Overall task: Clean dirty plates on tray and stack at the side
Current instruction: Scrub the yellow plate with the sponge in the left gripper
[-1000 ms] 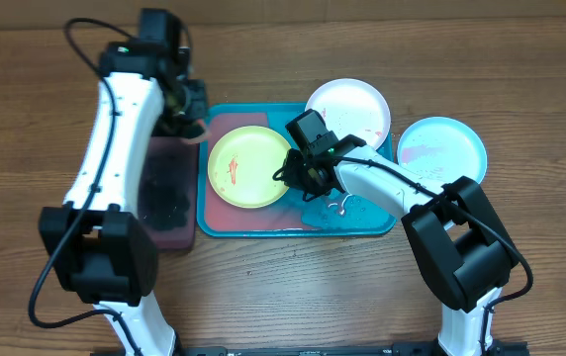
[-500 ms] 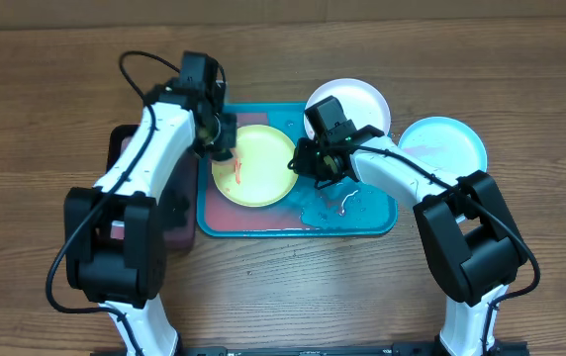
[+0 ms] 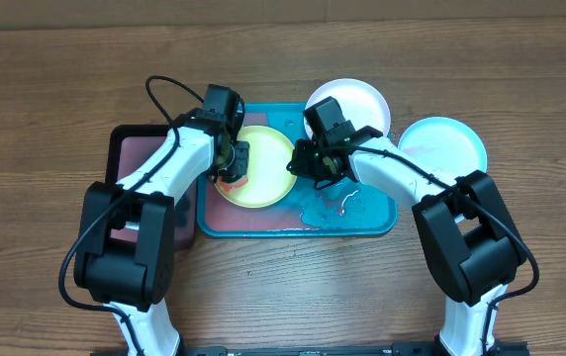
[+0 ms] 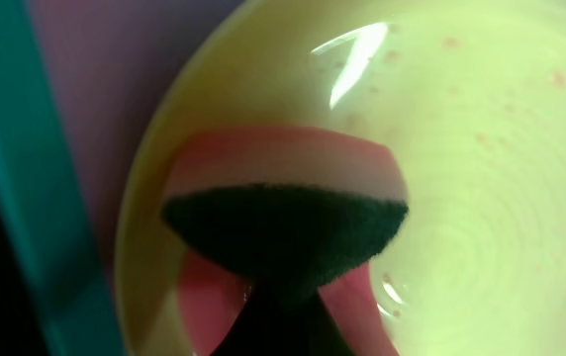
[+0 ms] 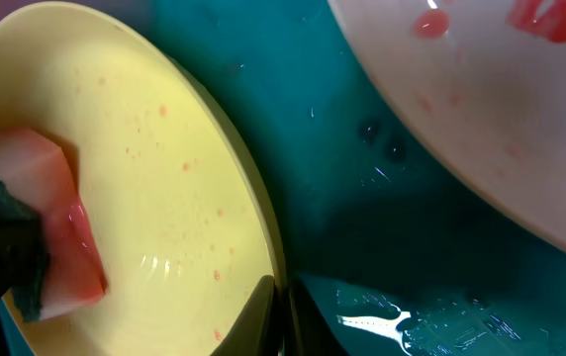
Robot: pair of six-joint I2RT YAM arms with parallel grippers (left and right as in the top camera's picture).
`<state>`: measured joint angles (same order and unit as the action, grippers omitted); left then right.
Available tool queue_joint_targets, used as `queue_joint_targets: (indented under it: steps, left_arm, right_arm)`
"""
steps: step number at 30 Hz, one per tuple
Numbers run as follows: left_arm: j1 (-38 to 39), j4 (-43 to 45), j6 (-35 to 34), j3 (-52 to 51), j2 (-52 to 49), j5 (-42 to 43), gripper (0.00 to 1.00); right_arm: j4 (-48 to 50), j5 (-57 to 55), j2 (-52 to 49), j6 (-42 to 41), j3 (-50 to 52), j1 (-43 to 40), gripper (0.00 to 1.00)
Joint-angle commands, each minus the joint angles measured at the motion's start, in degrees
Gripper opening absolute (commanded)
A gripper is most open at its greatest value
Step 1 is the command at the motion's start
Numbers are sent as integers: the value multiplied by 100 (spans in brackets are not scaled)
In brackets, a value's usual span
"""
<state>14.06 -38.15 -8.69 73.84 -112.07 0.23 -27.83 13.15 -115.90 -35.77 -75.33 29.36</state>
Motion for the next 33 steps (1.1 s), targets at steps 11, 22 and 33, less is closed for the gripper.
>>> queue_joint_targets:
  steps: [11, 22, 33]
  left_arm:
    - [-26, 398, -833, -201, -15, -798, 4]
    - [-11, -149, -448, -201, -15, -509, 4]
    - [-22, -120, 221, -201, -15, 234, 4]
  right_arm:
    - [13, 111, -92, 24, -168, 24, 4]
    - [0, 111, -92, 24, -168, 24, 4]
    - [-52, 109, -92, 22, -168, 70, 4]
